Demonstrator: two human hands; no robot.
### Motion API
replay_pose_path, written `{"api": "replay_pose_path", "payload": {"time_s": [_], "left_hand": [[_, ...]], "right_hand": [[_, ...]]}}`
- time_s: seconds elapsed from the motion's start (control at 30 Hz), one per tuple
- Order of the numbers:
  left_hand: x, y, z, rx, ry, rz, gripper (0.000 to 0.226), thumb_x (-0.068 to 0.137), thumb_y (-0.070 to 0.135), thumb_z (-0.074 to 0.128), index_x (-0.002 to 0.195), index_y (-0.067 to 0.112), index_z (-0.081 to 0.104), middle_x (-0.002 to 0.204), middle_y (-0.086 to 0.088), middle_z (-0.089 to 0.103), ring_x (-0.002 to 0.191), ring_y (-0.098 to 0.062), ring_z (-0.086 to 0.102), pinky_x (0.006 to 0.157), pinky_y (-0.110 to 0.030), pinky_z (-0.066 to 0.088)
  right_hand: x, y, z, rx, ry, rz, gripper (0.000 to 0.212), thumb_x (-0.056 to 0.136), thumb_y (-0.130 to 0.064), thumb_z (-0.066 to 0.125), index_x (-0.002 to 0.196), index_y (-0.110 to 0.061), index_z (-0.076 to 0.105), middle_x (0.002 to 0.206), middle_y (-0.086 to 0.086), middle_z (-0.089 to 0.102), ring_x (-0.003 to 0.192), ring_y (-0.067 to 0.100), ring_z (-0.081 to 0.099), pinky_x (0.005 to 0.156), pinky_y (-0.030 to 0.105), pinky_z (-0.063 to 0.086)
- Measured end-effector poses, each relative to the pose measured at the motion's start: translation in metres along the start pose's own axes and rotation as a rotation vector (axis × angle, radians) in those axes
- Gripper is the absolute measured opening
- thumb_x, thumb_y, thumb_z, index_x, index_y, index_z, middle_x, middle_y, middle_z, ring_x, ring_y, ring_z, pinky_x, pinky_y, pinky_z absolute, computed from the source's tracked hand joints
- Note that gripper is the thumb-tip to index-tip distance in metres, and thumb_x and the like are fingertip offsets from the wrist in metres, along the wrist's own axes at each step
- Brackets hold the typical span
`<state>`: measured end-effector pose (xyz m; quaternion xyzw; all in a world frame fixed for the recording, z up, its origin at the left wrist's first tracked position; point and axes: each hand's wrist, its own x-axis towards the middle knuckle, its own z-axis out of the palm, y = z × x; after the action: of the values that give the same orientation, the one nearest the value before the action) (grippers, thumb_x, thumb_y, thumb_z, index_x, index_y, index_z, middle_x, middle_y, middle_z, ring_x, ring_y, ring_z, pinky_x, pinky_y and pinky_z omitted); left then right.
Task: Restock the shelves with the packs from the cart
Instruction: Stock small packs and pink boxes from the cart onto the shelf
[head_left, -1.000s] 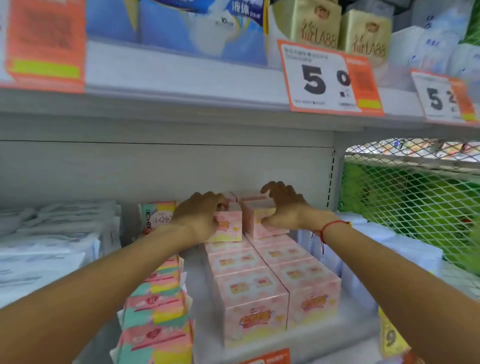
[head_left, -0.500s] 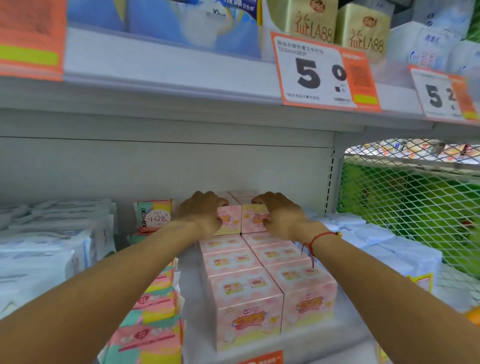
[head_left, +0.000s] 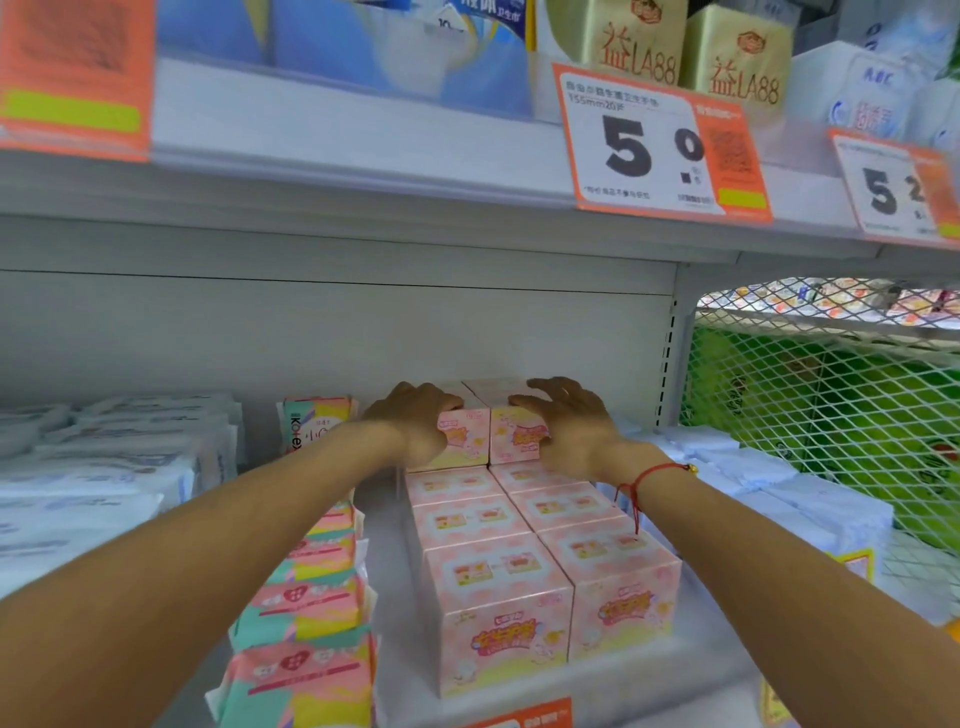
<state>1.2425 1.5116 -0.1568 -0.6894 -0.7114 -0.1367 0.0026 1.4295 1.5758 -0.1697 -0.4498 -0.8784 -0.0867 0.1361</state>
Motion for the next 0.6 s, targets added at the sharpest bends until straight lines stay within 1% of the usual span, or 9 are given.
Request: {"api": "replay_pose_path", "payload": {"time_s": [0.07,0.1,0.17,0.23,0.3,0.37,0.43,0.5,0.6], "left_hand": [[0.001,0.000,-0.001,-0.054,-0.016,-0.015,0.066,0.091,0.011,0.049,0.149,0.029,0.023,0.148,-0.003,0.035,0.135,-0.026,0.032,0.106,-0.038,0.038],[0.000,0.000,-0.001,-0.094,-0.021,-0.025,0.071,0.091,0.010,0.050,0.150,0.031,0.017,0.151,-0.003,0.031,0.137,-0.026,0.031,0.107,-0.038,0.037],[-0.004,0.002,-0.006,-0.151,-0.013,-0.019,0.075,0.091,0.007,0.051,0.151,0.031,0.014,0.155,-0.003,0.025,0.140,-0.026,0.026,0.110,-0.040,0.035],[-0.015,0.008,-0.015,-0.167,0.000,-0.023,0.073,0.089,0.005,0.053,0.150,0.028,0.019,0.155,-0.004,0.024,0.140,-0.026,0.026,0.110,-0.039,0.034],[-0.032,0.015,-0.027,-0.156,-0.007,-0.039,0.068,0.090,0.004,0.052,0.148,0.023,0.025,0.153,-0.006,0.027,0.138,-0.026,0.029,0.109,-0.037,0.035],[-0.051,0.021,-0.040,-0.116,-0.031,-0.052,0.060,0.092,0.009,0.050,0.147,0.020,0.029,0.152,-0.007,0.028,0.137,-0.027,0.031,0.109,-0.036,0.034],[-0.070,0.023,-0.052,-0.041,-0.054,-0.059,0.053,0.095,0.019,0.049,0.145,0.019,0.032,0.151,-0.007,0.031,0.136,-0.028,0.033,0.109,-0.033,0.033],[-0.088,0.025,-0.063,0.006,-0.082,-0.068,0.050,0.098,0.025,0.047,0.145,0.019,0.033,0.151,-0.007,0.032,0.136,-0.027,0.033,0.109,-0.032,0.030],[-0.104,0.027,-0.074,-0.019,-0.091,-0.071,0.048,0.097,0.018,0.043,0.145,0.019,0.035,0.150,-0.005,0.033,0.135,-0.026,0.033,0.109,-0.033,0.031]], "right_hand": [[-0.001,0.000,-0.003,0.018,-0.003,0.026,0.068,0.088,-0.016,0.051,0.148,-0.032,0.024,0.157,-0.003,0.012,0.145,0.021,0.006,0.118,0.037,0.011],[-0.002,-0.002,-0.004,0.032,-0.014,0.033,0.071,0.088,-0.015,0.051,0.149,-0.033,0.020,0.156,-0.002,0.011,0.145,0.023,0.007,0.117,0.037,0.013],[-0.004,-0.005,-0.011,0.079,-0.022,0.055,0.076,0.089,-0.014,0.052,0.150,-0.031,0.012,0.156,0.000,0.010,0.144,0.025,0.009,0.116,0.038,0.018],[-0.011,-0.009,-0.024,0.137,-0.024,0.091,0.073,0.090,-0.015,0.053,0.150,-0.027,0.014,0.155,0.003,0.013,0.142,0.026,0.013,0.112,0.038,0.025],[-0.024,-0.013,-0.038,0.149,-0.063,0.099,0.066,0.090,-0.014,0.052,0.148,-0.025,0.022,0.153,0.005,0.017,0.140,0.028,0.016,0.111,0.039,0.029],[-0.040,-0.015,-0.054,0.124,-0.112,0.082,0.060,0.090,-0.011,0.051,0.145,-0.024,0.032,0.150,0.006,0.023,0.138,0.029,0.021,0.111,0.042,0.029],[-0.056,-0.018,-0.072,0.108,-0.140,0.068,0.054,0.090,-0.011,0.051,0.141,-0.024,0.040,0.148,0.007,0.030,0.136,0.030,0.027,0.110,0.043,0.031],[-0.069,-0.020,-0.087,0.080,-0.166,0.066,0.052,0.089,-0.010,0.050,0.139,-0.023,0.044,0.146,0.008,0.035,0.134,0.031,0.031,0.108,0.040,0.034],[-0.083,-0.024,-0.101,0.046,-0.209,0.067,0.050,0.090,-0.010,0.050,0.139,-0.020,0.044,0.144,0.010,0.038,0.131,0.032,0.035,0.102,0.035,0.035]]}}
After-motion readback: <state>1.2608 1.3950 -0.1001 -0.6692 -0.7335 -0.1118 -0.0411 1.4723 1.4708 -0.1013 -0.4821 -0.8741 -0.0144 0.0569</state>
